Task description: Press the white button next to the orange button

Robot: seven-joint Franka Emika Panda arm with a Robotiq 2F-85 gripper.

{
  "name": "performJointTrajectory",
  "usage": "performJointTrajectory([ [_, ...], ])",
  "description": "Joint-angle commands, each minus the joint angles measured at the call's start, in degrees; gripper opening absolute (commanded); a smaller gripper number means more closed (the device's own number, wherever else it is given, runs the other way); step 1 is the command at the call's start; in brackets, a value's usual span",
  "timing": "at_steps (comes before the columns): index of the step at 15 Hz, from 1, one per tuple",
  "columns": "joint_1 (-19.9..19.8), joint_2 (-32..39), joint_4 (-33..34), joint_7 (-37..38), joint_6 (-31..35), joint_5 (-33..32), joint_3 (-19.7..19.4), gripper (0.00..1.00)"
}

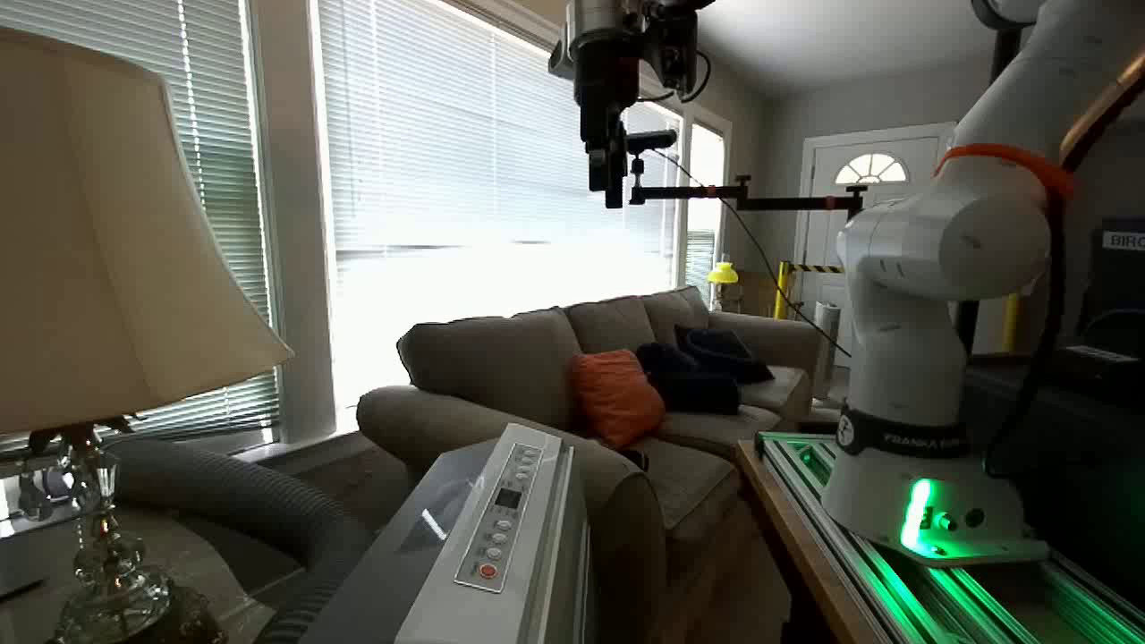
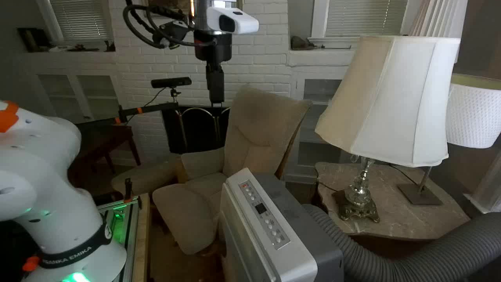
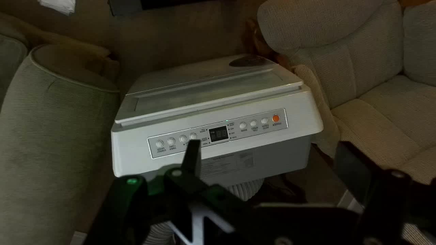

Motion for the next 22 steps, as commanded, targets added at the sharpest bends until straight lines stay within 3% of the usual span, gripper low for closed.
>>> performJointTrajectory([
  [1,-0.65,0.07,0.16,-0.3,-0.2,0.27,0.48,1.0],
  [12,-0.65,0.07,0.17,-0.3,-0.2,0.27,0.48,1.0],
  [13,-1.2,1.52,0.55,2.51,0.11,0.86,1.1,1.0],
  [20,-0.26,13.15,1.49,10.53,16.5,-3.61,9.47,1.0],
  [21,-0.19,14.86,1.78,11.6,18.15,-4.58,10.34,0.93],
  [22,-0.17,16.73,2.01,12.68,19.77,-5.57,10.95,0.74],
])
